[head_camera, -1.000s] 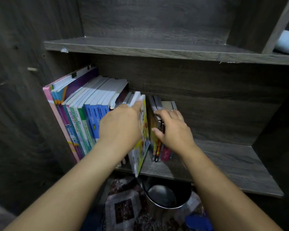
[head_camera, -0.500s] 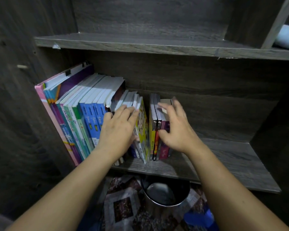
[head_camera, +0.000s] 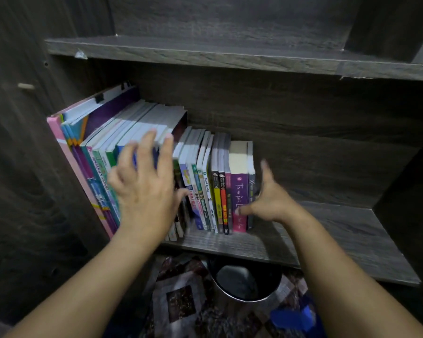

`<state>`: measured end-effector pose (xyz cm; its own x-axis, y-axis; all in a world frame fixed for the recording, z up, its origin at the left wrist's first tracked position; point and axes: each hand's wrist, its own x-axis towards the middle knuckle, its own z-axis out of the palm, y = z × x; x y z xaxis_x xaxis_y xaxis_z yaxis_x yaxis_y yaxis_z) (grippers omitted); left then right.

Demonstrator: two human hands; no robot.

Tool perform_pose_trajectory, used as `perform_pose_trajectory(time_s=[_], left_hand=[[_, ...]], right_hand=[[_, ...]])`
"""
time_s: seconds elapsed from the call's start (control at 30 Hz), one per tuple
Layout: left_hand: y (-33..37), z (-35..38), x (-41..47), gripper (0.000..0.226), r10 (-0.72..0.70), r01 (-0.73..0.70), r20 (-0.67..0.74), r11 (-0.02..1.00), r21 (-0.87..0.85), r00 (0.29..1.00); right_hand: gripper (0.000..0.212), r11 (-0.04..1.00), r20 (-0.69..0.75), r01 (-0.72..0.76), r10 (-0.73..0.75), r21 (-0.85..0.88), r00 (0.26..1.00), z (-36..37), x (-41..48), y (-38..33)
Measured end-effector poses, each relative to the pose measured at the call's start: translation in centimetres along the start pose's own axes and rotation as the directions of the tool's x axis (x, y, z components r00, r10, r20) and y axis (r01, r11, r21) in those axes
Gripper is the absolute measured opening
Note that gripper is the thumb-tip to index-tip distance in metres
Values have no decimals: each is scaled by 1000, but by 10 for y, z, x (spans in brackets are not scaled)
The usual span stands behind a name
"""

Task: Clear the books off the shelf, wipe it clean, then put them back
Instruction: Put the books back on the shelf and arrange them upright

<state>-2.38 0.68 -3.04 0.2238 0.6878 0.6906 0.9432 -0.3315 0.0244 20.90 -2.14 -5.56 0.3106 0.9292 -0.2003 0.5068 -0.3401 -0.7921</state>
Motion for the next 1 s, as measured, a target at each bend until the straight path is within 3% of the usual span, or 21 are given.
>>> perform_pose_trajectory(time_s=[0.1, 0.17, 0.3, 0.43, 0.57, 0.77, 0.93, 1.0], left_hand=[[-22, 1, 1, 115, 14, -14, -1, 1000, 13, 1000], [-29, 5, 1, 118, 36, -36, 35, 999, -2, 999], [-21, 16, 5, 122, 44, -43, 57, 999, -20, 997], [-13, 26, 10, 125, 42, -42, 43, 999, 2, 998], [-16, 31, 6, 129, 53, -53, 14, 999, 1, 999], [-17, 46, -4, 141, 39, -39, -5, 999, 19, 999], [-8, 56, -3, 142, -31, 30, 11, 997, 72, 999], [-8, 55, -4, 142, -30, 29, 11, 995, 96, 999]], right_hand=[[155, 1000, 119, -25, 26, -17, 992, 27, 10, 18], [157, 999, 96, -1, -3, 38, 995, 41, 21, 31], [139, 991, 23, 22, -25, 131, 999, 54, 13, 24], [141, 988, 63, 37, -47, 153, 997, 54, 12, 27], [142, 999, 110, 11, -16, 43, 994, 45, 11, 14], [141, 961, -130, 261, -272, -91, 954, 15, 4, -37], [109, 901, -144, 312, -366, -300, 919, 32, 0, -45], [109, 888, -141, 305, -370, -343, 918, 33, -1, -44]])
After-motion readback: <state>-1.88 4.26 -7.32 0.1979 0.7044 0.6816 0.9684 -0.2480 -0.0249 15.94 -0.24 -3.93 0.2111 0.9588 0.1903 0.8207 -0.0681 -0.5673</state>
